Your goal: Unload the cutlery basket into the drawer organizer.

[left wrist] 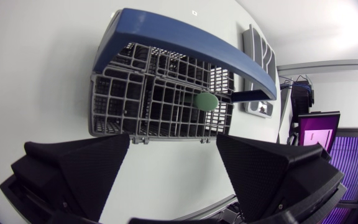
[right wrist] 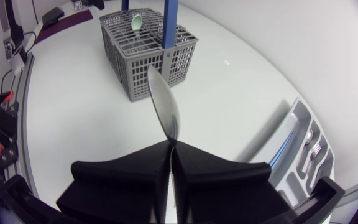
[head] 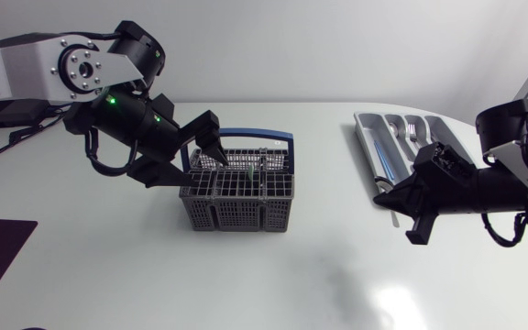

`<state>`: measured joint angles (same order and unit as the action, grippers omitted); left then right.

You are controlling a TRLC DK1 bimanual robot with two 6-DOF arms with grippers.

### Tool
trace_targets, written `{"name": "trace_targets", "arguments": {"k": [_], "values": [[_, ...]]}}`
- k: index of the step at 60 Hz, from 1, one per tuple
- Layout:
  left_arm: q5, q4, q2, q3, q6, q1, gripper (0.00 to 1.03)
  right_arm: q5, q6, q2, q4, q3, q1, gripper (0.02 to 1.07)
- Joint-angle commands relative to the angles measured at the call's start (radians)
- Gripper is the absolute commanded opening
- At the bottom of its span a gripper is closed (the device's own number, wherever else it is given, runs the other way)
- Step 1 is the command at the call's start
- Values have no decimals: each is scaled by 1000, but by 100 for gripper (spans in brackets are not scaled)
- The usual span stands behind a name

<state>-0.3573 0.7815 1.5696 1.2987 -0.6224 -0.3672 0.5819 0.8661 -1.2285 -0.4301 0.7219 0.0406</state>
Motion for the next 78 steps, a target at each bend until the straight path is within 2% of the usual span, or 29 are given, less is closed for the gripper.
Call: {"name": "trace_targets", "arguments": {"k": [1,13,16,22,26,29,36,47,62,78], "values": [[8,5,-37,-35,32,14,98,18,194,-57,-53,54,53,7],[44,-10,-57,-61,61,17,98,33,452,-267,-251,226,189,7],[55,-19,-63,-67,66,17,98,30,510,-307,-269,260,220,7],[66,-36,-74,-81,78,11,98,-16,620,-422,-289,349,291,7],[75,-45,-80,-90,82,7,98,-77,694,-505,-387,445,324,7],[77,-50,-82,-96,85,5,98,-86,746,-577,-467,536,357,7],[80,-56,-89,-107,87,-3,98,-128,780,-669,-427,639,404,7],[92,-60,-103,-119,90,-18,98,-257,860,-766,-423,738,413,8],[103,-62,-115,-136,98,-22,99,-406,913,-792,-349,743,377,8],[109,-60,-135,-162,112,-33,99,-493,927,-813,-226,703,354,8]]}}
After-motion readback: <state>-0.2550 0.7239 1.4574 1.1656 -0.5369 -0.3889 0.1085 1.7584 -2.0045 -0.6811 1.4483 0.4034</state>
